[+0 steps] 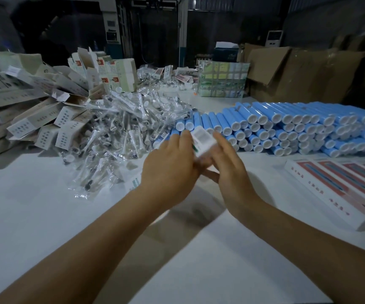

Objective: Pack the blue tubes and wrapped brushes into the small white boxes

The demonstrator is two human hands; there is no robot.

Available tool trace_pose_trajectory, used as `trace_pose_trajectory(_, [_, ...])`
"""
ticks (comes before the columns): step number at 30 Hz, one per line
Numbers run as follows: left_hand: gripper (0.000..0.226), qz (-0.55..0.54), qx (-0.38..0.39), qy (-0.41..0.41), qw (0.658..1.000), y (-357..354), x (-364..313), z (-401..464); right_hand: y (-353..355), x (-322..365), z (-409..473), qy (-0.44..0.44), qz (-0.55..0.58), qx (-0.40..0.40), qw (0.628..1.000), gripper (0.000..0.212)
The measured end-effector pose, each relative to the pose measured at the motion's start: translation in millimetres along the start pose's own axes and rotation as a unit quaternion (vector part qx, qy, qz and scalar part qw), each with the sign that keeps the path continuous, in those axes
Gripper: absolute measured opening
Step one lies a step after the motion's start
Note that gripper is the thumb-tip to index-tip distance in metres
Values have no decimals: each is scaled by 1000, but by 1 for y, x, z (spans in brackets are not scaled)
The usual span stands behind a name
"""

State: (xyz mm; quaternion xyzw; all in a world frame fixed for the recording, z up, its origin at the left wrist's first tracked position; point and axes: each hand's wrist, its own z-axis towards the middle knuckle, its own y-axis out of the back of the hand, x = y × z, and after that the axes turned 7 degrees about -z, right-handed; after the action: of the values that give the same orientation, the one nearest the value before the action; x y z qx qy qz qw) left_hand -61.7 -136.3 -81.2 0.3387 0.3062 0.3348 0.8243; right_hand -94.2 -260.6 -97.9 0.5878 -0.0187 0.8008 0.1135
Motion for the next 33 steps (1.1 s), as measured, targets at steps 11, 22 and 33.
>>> trace_pose_trajectory(11, [61, -748, -40, 379, 544, 15, 3, 10, -10, 6, -1, 58, -159, 87, 982, 58])
trace_pose_trajectory(22, [53, -724, -17, 345, 597, 1, 0, 3, -4, 2, -2, 49, -198, 78, 976, 70])
trace_pose_trajectory(33, [19, -618, -29, 392, 680, -33, 71, 7, 70, 47, 2, 86, -442, 25, 892, 67])
